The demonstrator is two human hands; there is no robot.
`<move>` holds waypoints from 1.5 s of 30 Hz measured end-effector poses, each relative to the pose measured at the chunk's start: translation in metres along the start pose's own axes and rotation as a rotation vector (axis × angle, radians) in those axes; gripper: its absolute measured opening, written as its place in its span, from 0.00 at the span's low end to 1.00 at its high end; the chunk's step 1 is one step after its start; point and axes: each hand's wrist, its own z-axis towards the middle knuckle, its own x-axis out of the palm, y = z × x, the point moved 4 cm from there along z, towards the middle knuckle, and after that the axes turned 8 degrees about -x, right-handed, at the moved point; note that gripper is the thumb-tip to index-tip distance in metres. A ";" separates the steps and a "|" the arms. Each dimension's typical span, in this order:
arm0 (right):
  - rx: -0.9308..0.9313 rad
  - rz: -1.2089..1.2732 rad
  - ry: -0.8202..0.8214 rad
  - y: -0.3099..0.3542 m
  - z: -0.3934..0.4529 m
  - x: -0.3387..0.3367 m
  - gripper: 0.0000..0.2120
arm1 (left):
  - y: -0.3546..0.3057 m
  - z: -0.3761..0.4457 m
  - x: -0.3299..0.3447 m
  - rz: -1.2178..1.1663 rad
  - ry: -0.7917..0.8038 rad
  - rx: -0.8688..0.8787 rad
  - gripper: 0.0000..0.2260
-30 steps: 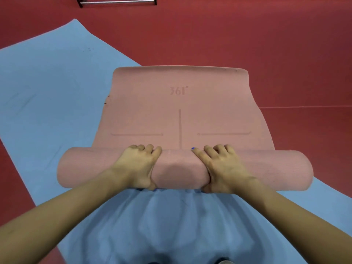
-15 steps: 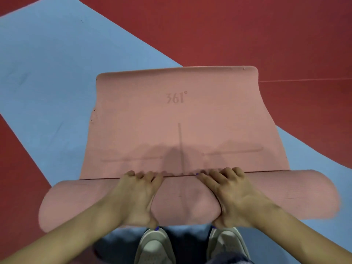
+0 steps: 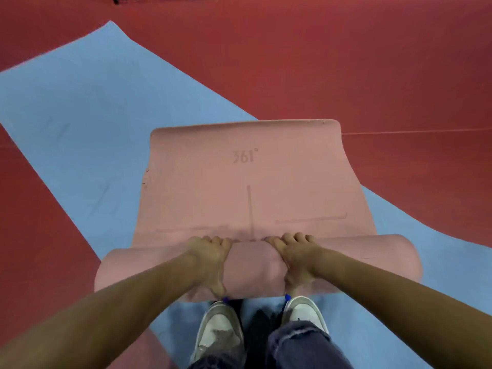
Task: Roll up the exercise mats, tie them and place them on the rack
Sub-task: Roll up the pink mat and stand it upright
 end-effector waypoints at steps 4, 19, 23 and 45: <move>0.161 0.001 0.088 0.009 -0.001 -0.008 0.56 | -0.006 -0.001 -0.013 0.110 0.080 -0.092 0.47; 0.248 0.200 0.052 0.000 0.003 -0.006 0.58 | 0.002 0.016 -0.002 -0.114 0.163 -0.176 0.40; 0.223 0.209 0.076 -0.004 0.007 -0.012 0.59 | 0.006 0.024 -0.004 -0.149 0.194 -0.147 0.45; 0.091 0.311 -0.001 -0.020 0.012 -0.045 0.56 | -0.014 -0.036 0.031 -0.648 -0.027 -0.229 0.50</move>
